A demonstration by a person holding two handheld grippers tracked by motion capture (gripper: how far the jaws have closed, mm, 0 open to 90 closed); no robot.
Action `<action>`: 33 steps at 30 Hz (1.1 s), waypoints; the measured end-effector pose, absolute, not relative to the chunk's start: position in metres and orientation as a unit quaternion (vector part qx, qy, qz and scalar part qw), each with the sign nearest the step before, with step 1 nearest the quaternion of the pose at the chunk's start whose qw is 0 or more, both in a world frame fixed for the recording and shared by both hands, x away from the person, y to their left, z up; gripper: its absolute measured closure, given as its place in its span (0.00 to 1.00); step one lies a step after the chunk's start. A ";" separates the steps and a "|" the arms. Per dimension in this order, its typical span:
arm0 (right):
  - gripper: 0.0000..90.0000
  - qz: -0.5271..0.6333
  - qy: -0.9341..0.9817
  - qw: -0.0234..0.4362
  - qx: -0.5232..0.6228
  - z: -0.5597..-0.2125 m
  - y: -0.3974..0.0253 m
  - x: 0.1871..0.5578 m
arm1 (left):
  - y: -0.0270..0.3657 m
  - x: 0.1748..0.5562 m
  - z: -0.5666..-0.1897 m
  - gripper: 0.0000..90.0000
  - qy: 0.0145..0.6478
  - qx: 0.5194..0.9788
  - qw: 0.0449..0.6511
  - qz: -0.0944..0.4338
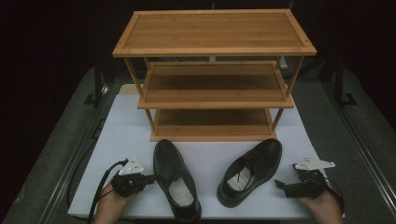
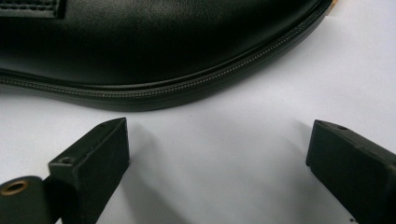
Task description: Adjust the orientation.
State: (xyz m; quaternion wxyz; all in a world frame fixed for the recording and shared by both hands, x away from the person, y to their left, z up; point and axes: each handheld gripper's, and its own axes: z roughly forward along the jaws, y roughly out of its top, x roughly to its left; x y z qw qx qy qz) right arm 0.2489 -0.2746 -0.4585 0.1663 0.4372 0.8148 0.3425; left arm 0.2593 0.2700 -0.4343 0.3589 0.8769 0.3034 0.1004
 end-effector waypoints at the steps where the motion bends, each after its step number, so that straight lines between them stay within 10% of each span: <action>1: 0.06 0.342 0.815 0.166 0.437 -0.459 -0.275 0.249 | 0.269 0.261 -0.434 1.00 0.303 0.877 0.359 0.101; 26: 0.06 0.343 0.815 0.167 0.437 -0.459 -0.275 0.249 | 0.239 0.299 -0.437 1.00 0.286 0.874 0.379 0.101; 33: 0.06 0.343 0.815 0.167 0.436 -0.459 -0.275 0.249 | 0.247 0.287 -0.431 0.84 0.280 0.873 0.385 0.107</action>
